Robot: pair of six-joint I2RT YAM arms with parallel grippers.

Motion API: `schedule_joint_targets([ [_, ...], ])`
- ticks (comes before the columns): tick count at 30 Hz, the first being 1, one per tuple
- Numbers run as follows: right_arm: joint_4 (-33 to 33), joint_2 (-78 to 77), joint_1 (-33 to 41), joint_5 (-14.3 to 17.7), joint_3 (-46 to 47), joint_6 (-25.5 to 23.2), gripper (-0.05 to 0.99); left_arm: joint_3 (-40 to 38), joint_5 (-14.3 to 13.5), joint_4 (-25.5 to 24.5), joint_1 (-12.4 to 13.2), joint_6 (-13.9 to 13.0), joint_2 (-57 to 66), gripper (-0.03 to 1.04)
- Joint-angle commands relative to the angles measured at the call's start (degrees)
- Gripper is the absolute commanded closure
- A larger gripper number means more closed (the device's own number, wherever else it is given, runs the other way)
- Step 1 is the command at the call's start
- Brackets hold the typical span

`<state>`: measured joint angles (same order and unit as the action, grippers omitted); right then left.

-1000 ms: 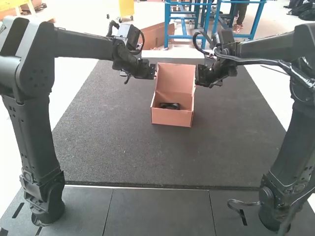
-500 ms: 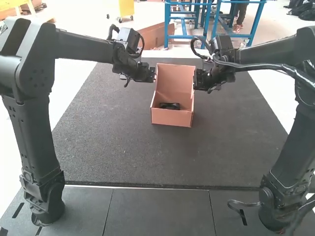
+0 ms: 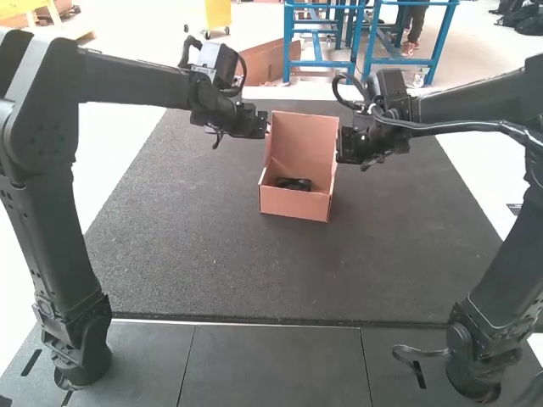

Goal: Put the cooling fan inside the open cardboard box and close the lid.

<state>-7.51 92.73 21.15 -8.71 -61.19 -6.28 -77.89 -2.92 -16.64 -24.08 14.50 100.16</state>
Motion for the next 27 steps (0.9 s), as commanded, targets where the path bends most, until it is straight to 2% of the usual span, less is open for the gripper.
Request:
schedule_joint_targets([
  [1,1.09,-2.29,0.83,-0.17,0.63,-0.84,0.95,0.72,0.9,0.65,-0.45,0.62,-1.9,0.04],
  [16,6.54,-2.29,2.94,-0.43,4.06,-2.07,0.95,3.71,1.86,1.44,-0.45,0.7,-2.51,0.04],
  [27,9.71,-2.29,4.69,-0.17,8.37,-1.89,0.95,9.33,1.95,2.05,-0.45,0.79,-6.38,0.04],
])
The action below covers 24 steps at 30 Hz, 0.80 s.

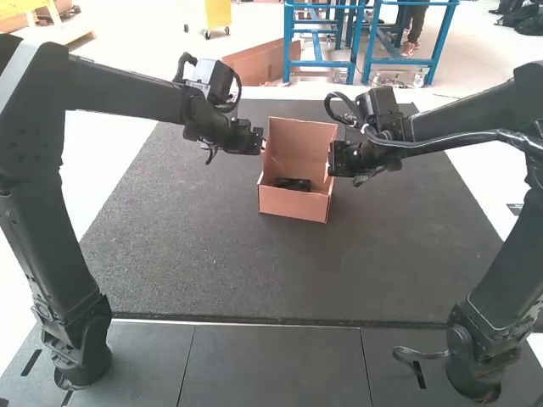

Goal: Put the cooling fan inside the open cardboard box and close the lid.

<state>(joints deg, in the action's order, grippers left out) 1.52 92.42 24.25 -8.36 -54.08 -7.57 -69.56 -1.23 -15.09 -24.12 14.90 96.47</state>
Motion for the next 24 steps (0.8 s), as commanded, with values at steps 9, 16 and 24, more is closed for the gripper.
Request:
schedule_joint_targets([
  [9,1.47,-1.72,2.38,0.63,3.9,0.1,0.95,5.75,0.44,2.61,-0.4,1.54,-5.67,0.04],
  [16,1.47,-1.63,2.47,2.82,5.22,3.71,0.95,7.42,0.18,2.61,-0.31,1.54,-7.43,0.04],
  [24,0.15,-1.81,2.47,4.23,2.93,3.97,0.57,8.48,-0.08,1.12,-0.31,0.66,-10.42,0.04],
])
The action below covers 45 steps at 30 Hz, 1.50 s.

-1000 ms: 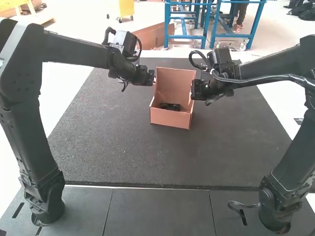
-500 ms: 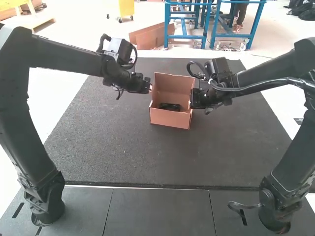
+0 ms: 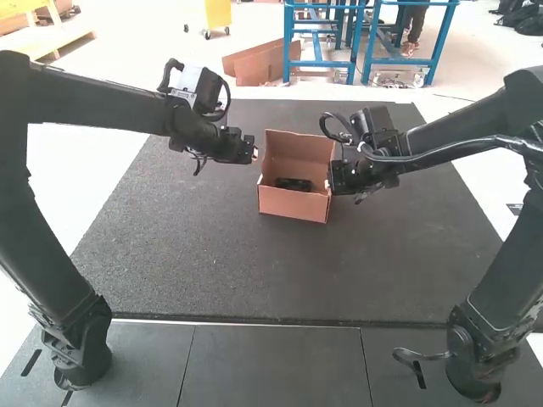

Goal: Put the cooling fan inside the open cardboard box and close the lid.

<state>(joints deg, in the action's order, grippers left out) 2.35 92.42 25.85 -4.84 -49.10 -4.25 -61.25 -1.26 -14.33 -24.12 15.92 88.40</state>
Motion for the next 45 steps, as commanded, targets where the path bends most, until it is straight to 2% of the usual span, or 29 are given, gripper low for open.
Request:
schedule_joint_targets([
  [1,-1.91,-1.89,0.79,0.71,-2.84,0.56,0.49,0.17,-0.06,0.62,-0.31,-0.63,-2.71,0.04],
  [2,-2.79,-1.89,0.7,0.71,-3.72,0.47,0.36,0.26,-0.24,0.7,-0.14,-1.07,-3.15,0.04],
  [3,-4.11,-1.89,0.61,0.62,-4.51,0.56,0.17,0.26,-0.5,0.7,-0.14,-1.25,-3.41,0.04],
  [4,-5.34,-1.89,0.7,0.27,-5.21,0.65,0.04,0.26,-0.94,0.7,-0.14,-1.77,-3.59,0.04],
  [5,-6.13,-1.89,0.61,-0.17,-5.83,0.74,0.02,0.17,-1.47,0.79,-0.14,-1.77,-3.67,0.04],
  [6,-6.74,-1.89,0.61,-0.7,-6.45,0.74,0.02,-0.01,-1.56,0.88,-0.05,-1.77,-3.67,0.04],
  [10,-9.73,-2.16,0.26,-2.54,-8.91,0.56,0.02,-1.59,-5.6,2.46,0.48,-1.86,-3.59,0.04],
  [15,-11.93,-5.23,-1.24,-3.86,-10.14,0.74,0.02,-6.77,-12.37,5.19,0.74,-2.12,-1.39,0.04],
  [18,-12.72,-7.61,-2.47,-4.48,-9.43,0.91,0.02,-11.34,-14.21,5.36,0.65,-2.04,1.6,0.04],
  [25,-14.21,-14.02,-4.4,-5.18,-6.62,3.02,0.02,-21.19,-14.12,5.1,-0.58,-2.21,9.69,0.04],
  [32,-16.41,-17.45,-6.25,-6.85,-5.92,3.46,0.02,-28.22,-13.25,4.4,-6.64,-2.56,15.66,0.04],
  [38,-17.91,-18.24,-8.44,-8.34,-6.53,3.46,0.02,-31.29,-12.37,3.69,-10.25,-2.65,19.44,0.04],
  [45,-22.39,-19.91,-11.08,-13.09,-8.99,2.23,0.02,-32.09,-12.1,1.5,-10.86,-2.83,22.17,0.04],
])
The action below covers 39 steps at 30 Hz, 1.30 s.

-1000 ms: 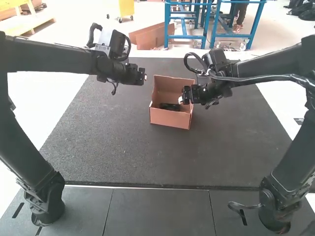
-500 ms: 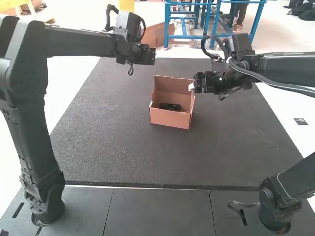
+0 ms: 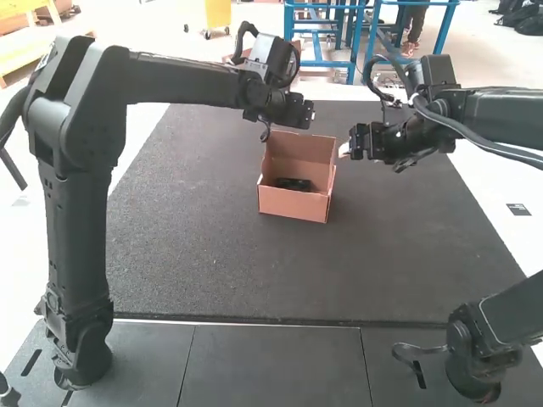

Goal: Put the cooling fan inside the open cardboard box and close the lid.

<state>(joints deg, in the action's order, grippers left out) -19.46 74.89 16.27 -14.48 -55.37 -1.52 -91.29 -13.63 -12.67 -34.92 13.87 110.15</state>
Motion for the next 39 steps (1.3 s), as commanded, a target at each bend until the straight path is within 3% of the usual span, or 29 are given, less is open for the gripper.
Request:
schedule_joint_targets([
  [1,-1.01,-2.56,-1.77,-4.06,-2.9,-0.85,0.02,-2.05,0.71,-0.69,0.02,-0.95,0.59,0.04],
  [5,-2.16,-3.09,-2.3,-6.0,-3.07,-1.12,0.02,-2.05,1.85,-3.68,0.02,-0.95,1.3,0.04],
  [15,-2.25,-3.35,-2.39,-6.7,-3.07,-1.12,0.02,-1.09,5.28,-16.69,-2.0,0.37,1.39,0.04],
  [24,-4.44,-3.35,-1.95,-7.4,-2.98,-1.12,0.02,4.01,6.6,-14.49,-3.93,1.34,2.44,0.04],
  [29,-6.55,-4.76,-1.86,-7.84,-2.81,-0.85,0.02,5.94,8.09,-14.4,-3.93,2.57,3.67,0.04],
  [39,-9.01,-5.11,-1.77,-8.28,-2.9,-0.41,0.02,6.82,8.09,-12.03,-3.76,2.57,4.72,0.04],
])
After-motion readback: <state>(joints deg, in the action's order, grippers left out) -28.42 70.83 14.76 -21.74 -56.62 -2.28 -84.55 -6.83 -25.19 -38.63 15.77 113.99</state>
